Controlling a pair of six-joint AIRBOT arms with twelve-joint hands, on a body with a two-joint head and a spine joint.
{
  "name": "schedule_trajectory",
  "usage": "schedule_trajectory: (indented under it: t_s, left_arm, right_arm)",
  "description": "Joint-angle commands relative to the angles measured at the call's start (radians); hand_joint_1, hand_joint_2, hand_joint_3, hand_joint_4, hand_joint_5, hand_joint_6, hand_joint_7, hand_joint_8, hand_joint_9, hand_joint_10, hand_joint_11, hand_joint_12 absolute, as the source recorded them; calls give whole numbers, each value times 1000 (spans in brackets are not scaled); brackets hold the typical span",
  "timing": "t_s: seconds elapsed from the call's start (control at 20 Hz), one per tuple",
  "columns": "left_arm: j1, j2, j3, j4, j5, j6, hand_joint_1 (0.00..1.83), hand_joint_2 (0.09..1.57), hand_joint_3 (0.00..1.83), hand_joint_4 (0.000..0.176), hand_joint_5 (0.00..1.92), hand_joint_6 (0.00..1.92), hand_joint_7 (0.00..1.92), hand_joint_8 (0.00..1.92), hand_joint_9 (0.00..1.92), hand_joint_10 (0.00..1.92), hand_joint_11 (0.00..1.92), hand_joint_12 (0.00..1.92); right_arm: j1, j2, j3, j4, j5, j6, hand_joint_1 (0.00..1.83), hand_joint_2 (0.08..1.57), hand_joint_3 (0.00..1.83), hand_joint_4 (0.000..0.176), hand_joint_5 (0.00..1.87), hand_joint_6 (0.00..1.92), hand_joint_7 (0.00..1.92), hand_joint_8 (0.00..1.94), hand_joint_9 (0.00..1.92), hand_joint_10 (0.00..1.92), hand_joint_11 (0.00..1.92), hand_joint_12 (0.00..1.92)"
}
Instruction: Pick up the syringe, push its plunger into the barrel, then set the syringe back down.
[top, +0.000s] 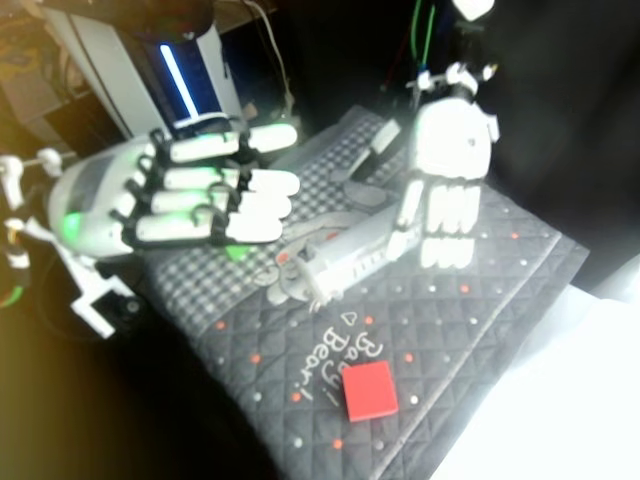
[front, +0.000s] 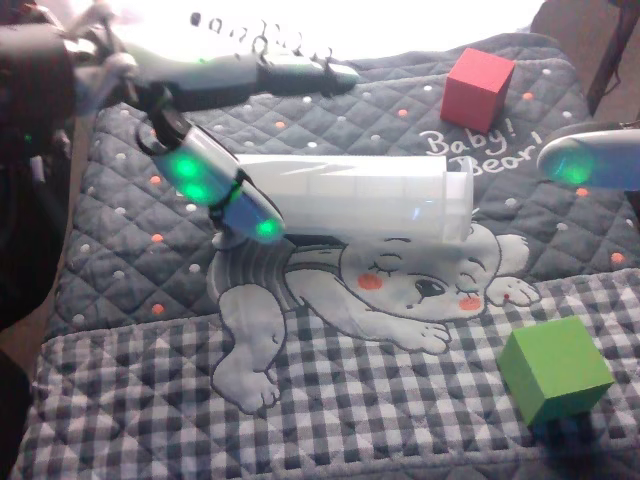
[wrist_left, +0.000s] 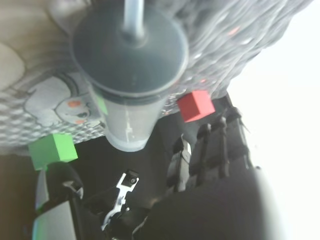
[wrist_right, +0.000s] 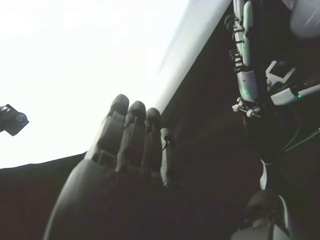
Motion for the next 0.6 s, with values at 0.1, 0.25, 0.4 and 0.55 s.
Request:
schedule_trajectory:
  t_s: [0.1,0.25,0.4,0.55]
  left_arm:
    - [-30,59,-59,-152,-34,142,530,769,4,176,0,0,0,0,0,0,0,0]
    - [-36,130,-125,-336,-59,350,546,794,12,176,0,0,0,0,0,0,0,0]
    - [-23,194,-185,-581,-109,591,456,796,7,103,0,0,0,0,0,0,0,0]
    - [-5,233,-223,-760,-177,764,418,785,0,28,0,0,0,0,0,0,0,0]
  right_arm:
    - [15,3,-6,26,121,1,141,821,0,81,58,3,195,1,160,2,63,143]
    - [15,3,-8,26,122,1,180,795,0,77,47,0,191,0,147,0,58,139]
    - [15,4,-12,26,123,1,134,841,9,99,41,5,155,0,121,0,29,120]
    - [14,5,-14,27,123,1,98,811,0,82,44,5,151,0,126,2,42,124]
